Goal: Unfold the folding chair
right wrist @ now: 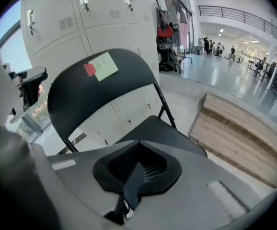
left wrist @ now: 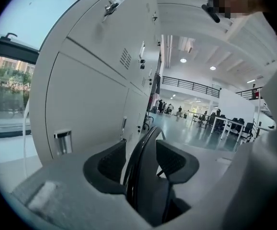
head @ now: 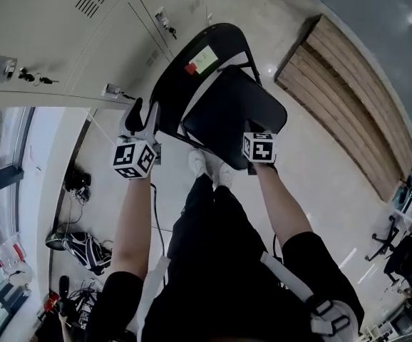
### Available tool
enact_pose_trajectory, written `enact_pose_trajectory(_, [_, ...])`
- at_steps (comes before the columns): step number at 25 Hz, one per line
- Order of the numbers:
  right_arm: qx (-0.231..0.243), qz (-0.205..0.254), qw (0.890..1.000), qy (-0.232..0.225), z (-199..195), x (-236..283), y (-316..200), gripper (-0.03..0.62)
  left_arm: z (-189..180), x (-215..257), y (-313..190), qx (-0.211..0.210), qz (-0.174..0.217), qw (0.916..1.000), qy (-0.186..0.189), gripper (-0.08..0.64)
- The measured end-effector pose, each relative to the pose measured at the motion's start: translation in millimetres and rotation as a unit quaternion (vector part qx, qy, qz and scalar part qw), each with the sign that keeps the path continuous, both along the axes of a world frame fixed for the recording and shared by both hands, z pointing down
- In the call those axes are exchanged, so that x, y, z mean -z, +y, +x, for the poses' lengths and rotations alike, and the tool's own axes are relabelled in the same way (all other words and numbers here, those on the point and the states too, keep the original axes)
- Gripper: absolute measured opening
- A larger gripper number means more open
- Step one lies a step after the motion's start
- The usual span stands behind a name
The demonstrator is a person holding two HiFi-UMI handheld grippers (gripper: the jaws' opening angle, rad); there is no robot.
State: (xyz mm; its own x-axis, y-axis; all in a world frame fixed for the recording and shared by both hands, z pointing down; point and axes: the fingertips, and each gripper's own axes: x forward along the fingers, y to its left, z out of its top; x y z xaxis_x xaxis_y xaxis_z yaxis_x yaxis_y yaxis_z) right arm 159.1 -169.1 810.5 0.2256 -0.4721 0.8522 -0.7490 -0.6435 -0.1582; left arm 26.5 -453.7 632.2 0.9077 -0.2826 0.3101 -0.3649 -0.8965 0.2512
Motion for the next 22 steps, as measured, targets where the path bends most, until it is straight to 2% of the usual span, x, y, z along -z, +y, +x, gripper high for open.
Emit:
enact_pose_trajectory(3, [0.000, 0.038, 0.999, 0.019, 5, 44, -8, 0.006, 1, 31, 10, -0.007, 0.005, 0.9997, 0.022, 0.204])
enact_pose_trajectory(8, [-0.022, 0.112, 0.993, 0.042, 23, 116, -6, 0.005, -7, 65, 31, -0.005, -0.009, 0.9979, 0.063, 0.199])
enact_pose_trajectory(10, [-0.024, 0.146, 0.988, 0.049, 18, 142, 3, 0.006, -20, 74, 42, 0.003, -0.014, 0.9973, 0.071, 0.135])
enact_pose_trajectory(14, [0.031, 0.231, 0.968, 0.089, 8, 196, 13, 0.006, -27, 102, 76, -0.008, -0.005, 0.9949, 0.100, 0.098])
enact_pose_trajectory(16, [0.051, 0.257, 0.959, 0.111, 9, 222, 16, 0.006, -25, 118, 93, -0.021, 0.006, 0.9935, 0.111, 0.039])
enact_pose_trajectory(17, [0.052, 0.270, 0.954, 0.120, 10, 235, 18, 0.006, -23, 125, 101, -0.029, 0.010, 0.9927, 0.117, 0.009])
enact_pose_trajectory(22, [0.054, 0.319, 0.935, 0.148, 0, 293, 20, 0.006, -8, 151, 132, -0.073, 0.004, 0.9867, 0.145, 0.003])
